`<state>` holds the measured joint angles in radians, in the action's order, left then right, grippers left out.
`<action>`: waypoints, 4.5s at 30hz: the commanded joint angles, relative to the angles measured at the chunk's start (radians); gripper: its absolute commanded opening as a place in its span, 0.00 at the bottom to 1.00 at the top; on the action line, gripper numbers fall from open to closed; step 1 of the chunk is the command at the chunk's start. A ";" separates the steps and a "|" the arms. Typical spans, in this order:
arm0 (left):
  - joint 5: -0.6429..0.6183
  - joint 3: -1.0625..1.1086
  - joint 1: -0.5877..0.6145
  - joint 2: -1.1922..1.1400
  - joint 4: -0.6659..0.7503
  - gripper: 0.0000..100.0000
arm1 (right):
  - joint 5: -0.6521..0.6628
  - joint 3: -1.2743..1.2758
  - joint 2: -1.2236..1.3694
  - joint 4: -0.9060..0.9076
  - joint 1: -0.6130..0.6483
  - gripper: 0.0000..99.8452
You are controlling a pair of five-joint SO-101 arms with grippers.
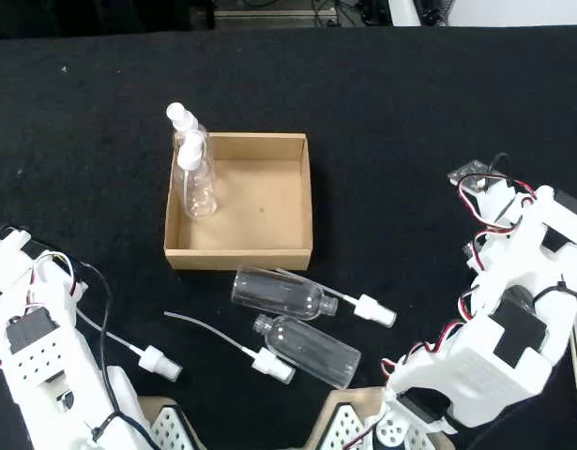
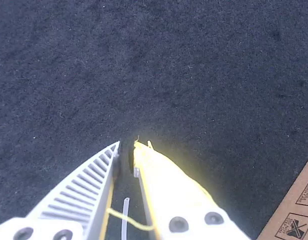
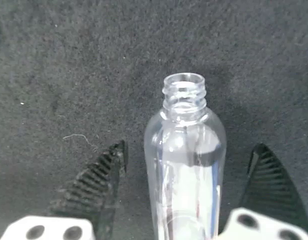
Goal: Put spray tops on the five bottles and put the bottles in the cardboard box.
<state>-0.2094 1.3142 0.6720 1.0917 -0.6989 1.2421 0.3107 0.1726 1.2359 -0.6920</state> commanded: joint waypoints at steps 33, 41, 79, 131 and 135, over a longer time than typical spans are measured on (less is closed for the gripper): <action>0.006 -0.015 0.002 0.023 0.017 0.03 | 0.127 0.056 0.001 -0.123 -0.029 0.27; 0.006 -0.015 0.002 0.023 0.017 0.03 | 0.196 0.102 0.001 -0.124 -0.029 0.18; 1.587 -0.309 -0.366 0.021 -0.841 0.25 | -0.790 0.280 -0.820 0.075 0.321 0.01; 1.221 0.016 -0.679 0.021 -0.548 0.05 | -0.473 0.286 -0.812 0.077 -0.055 0.01; 1.255 -0.087 -0.677 0.021 -0.701 0.04 | -0.471 0.286 -0.812 0.077 -0.057 0.01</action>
<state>1.0288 1.3326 0.0046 1.1116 -1.2912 0.7618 0.5992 -0.5961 1.3326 -0.7273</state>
